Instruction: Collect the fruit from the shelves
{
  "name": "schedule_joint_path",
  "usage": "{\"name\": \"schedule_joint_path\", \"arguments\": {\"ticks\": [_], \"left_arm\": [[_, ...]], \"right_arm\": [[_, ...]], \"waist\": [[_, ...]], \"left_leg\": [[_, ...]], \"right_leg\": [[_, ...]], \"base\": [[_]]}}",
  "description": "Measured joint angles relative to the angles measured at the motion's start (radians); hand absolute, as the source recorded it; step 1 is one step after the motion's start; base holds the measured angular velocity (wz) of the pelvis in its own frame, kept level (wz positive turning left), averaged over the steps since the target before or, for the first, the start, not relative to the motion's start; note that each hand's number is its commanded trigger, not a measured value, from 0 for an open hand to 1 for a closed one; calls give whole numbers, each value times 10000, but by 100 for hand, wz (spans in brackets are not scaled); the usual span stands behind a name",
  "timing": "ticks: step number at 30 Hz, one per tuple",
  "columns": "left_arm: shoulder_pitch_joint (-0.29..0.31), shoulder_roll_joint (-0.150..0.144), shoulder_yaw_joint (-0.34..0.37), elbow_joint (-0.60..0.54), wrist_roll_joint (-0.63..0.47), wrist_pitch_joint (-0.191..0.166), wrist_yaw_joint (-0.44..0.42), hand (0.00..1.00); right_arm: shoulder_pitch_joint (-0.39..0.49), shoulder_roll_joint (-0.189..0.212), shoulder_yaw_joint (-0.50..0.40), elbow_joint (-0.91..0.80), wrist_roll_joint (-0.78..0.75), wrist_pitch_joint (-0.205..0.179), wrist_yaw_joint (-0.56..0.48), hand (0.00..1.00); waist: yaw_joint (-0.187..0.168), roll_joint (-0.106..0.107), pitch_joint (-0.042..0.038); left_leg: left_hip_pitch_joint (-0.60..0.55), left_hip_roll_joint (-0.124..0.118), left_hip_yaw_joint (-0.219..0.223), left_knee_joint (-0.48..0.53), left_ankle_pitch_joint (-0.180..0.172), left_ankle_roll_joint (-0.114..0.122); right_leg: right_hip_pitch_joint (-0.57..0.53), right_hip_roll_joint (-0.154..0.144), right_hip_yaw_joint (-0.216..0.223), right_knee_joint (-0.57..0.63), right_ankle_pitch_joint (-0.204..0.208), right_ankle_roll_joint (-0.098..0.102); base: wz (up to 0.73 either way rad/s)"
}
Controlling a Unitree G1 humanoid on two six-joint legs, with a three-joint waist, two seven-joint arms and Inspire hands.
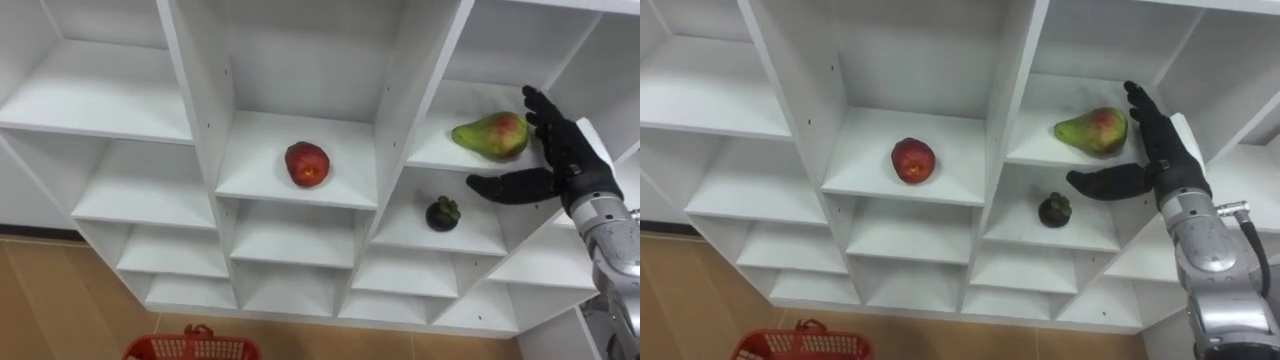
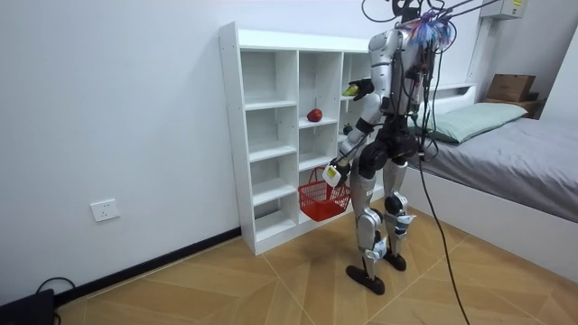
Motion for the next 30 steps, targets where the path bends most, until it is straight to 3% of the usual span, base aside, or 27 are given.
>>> {"name": "schedule_joint_path", "arguments": {"ticks": [15,30], "left_arm": [[-8,0,0,3,2,79,3,100],[-65,1,-11,-50,96,220,21,100]], "right_arm": [[-42,-1,-4,291,6,-133,4,0],[-197,-1,-2,317,45,-143,6,0]], "waist": [[7,-5,-46],[11,53,-17]], "left_leg": [[-3,3,-11,-3,0,0],[-9,2,-20,-17,0,0]], "right_leg": [[42,2,-9,-23,4,-2],[49,2,2,-11,3,-1]], "base": [[0],[0]]}}
